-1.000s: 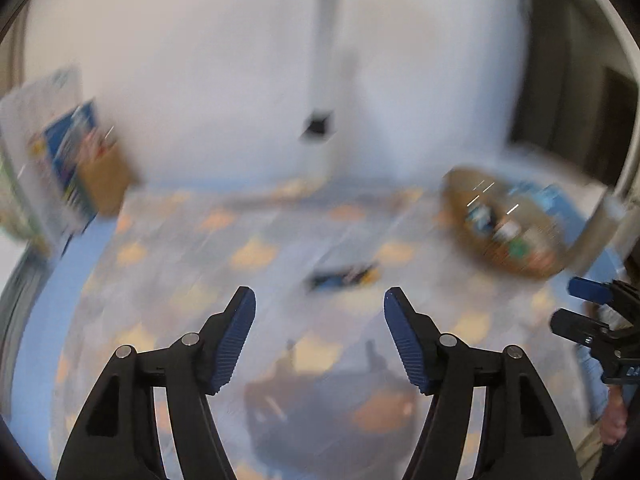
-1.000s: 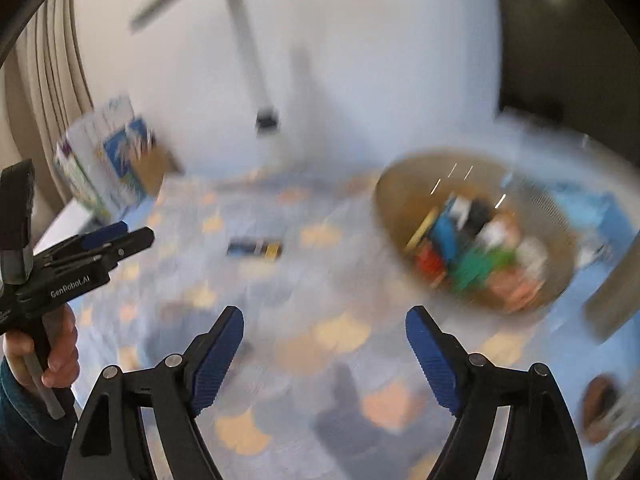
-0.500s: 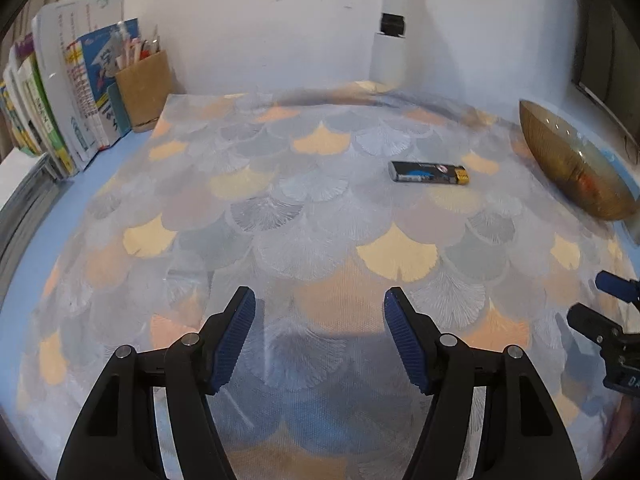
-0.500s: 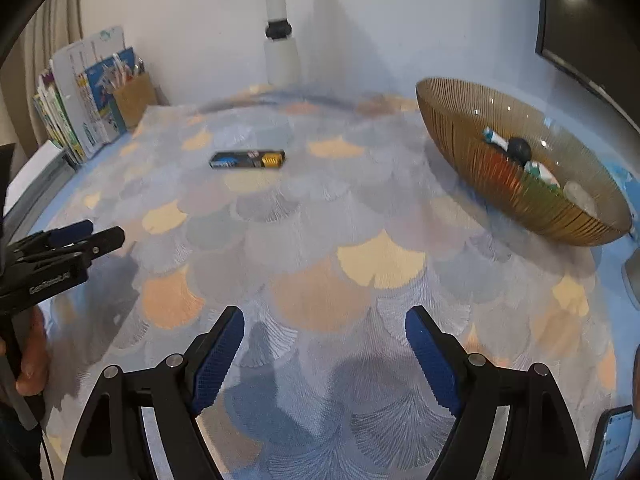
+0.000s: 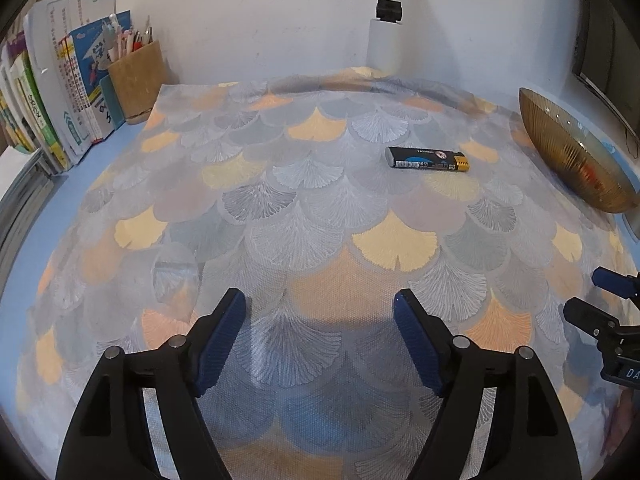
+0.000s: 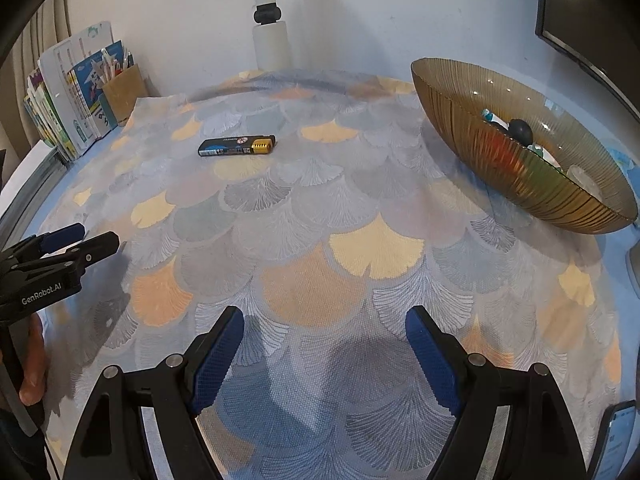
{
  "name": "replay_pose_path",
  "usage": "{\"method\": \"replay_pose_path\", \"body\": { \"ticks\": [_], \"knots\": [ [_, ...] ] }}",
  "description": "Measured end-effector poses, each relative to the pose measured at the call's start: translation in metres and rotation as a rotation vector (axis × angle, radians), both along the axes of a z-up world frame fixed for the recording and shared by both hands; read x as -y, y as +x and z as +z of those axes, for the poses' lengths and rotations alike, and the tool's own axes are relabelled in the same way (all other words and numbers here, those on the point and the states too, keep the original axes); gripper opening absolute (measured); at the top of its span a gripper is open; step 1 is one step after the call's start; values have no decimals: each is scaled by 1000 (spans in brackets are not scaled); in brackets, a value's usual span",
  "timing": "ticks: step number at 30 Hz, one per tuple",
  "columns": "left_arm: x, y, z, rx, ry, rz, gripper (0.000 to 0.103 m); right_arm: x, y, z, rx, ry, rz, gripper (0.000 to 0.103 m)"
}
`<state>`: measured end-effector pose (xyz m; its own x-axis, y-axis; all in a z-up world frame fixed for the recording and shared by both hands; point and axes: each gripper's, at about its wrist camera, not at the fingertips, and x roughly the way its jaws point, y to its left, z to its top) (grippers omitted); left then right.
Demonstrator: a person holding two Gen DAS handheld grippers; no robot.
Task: Organize rigid objects
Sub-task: 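Withdraw both tools from the bowl back over the cloth, then move the right tool toward the black lighter on the cloth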
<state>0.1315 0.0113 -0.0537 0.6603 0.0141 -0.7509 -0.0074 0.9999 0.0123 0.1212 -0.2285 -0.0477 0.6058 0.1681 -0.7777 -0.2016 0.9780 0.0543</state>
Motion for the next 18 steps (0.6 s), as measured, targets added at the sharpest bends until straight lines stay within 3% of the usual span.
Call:
{"method": "replay_pose_path", "body": {
  "ticks": [18],
  "knots": [
    [0,2,-1,-11,5,-1,76,-1,5,-5,-11,-32,32,90]
  ]
}}
